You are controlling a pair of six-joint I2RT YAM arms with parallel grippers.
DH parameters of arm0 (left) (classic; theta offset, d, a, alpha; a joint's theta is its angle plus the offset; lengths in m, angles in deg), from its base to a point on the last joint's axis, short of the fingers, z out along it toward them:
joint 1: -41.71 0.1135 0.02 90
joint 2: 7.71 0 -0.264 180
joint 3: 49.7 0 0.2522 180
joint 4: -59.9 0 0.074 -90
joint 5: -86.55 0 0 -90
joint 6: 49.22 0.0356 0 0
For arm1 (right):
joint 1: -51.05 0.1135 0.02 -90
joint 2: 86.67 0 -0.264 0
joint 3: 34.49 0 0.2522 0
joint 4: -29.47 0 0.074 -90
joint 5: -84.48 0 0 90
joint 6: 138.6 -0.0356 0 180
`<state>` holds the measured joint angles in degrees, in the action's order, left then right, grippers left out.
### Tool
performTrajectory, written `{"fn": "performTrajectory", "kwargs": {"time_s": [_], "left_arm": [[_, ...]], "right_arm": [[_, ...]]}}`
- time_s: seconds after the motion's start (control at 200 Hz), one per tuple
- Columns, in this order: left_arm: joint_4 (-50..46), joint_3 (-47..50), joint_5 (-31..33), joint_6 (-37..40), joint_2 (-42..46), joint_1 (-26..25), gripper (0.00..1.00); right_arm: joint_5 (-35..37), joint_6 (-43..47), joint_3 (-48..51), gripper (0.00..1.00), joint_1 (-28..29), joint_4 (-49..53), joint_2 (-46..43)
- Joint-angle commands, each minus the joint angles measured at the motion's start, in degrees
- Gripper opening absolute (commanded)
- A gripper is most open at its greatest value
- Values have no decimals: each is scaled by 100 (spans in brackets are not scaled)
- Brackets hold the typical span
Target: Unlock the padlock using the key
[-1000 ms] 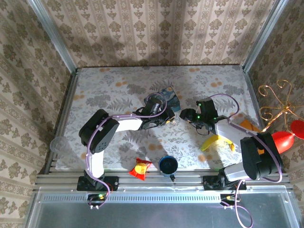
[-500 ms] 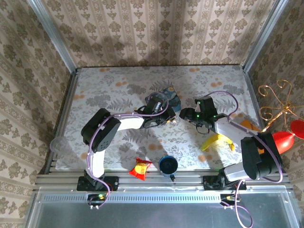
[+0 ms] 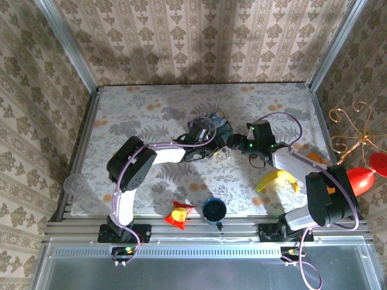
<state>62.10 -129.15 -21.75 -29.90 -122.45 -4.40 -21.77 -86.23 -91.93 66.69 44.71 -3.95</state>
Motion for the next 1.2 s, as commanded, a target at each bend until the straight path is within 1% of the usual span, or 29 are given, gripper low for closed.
{"fn": "performTrajectory", "kwargs": {"time_s": [0.0, 0.025, 0.055, 0.065, 0.165, 0.215, 0.22, 0.245, 0.295, 0.33, 0.345, 0.41, 0.52, 0.64, 0.745, 0.88, 1.04, 1.195], "left_arm": [[-953, 138, -454, -471, -457, 5, 47], [-952, 130, -475, -469, -445, 9, 50], [-945, 127, -501, -452, -423, 6, 52], [-946, 131, -501, -448, -412, 8, 54], [-977, 194, -636, -323, -241, 35, 67], [-974, 257, -769, -172, -108, 79, 70], [-973, 271, -783, -172, -91, 86, 72], [-980, 314, -849, -78, 1, 127, 75], [-1032, 423, -875, 133, 226, 177, 87], [-1159, 468, -821, 333, 432, 218, 98], [-1237, 476, -785, 416, 525, 228, 100], [-1601, 503, -498, 911, 938, 268, 100], [-2120, 496, 98, 1568, 1641, 278, 100], [-2204, 698, 805, 1896, 2266, 282, 100], [-2419, 805, 1378, 2191, 2594, 367, 100], [-2796, 808, 1988, 2564, 2791, 585, 100], [-3142, 628, 2698, 3139, 2745, 743, 100], [-3215, 397, 3034, 3546, 2480, 787, 100]], "right_arm": [[197, 98, -201, 75, 13, -41, 138], [208, 87, -205, 75, 6, -41, 150], [216, 89, -211, 75, 0, -32, 161], [218, 89, -211, 75, -4, -31, 158], [186, 177, -257, 74, -74, 18, 148], [64, 330, -300, 74, -125, 55, 111], [49, 337, -304, 74, -128, 64, 108], [-27, 439, -339, 74, -155, 107, 92], [-249, 648, -406, 74, -205, 165, 55], [-381, 769, -449, 74, -231, 212, 36], [-429, 825, -470, 74, -236, 240, 35], [-607, 1048, -550, 73, -250, 357, 8], [-693, 1269, -631, 71, -247, 533, 41], [-869, 1340, -584, 65, -246, 400, 144], [-1015, 1398, -551, 62, -251, 238, 344], [-1203, 1604, -716, 58, -248, 321, 707], [-1283, 1841, -1033, 52, -248, 606, 1171], [-1275, 1877, -1176, 50, -250, 538, 1480]]}}
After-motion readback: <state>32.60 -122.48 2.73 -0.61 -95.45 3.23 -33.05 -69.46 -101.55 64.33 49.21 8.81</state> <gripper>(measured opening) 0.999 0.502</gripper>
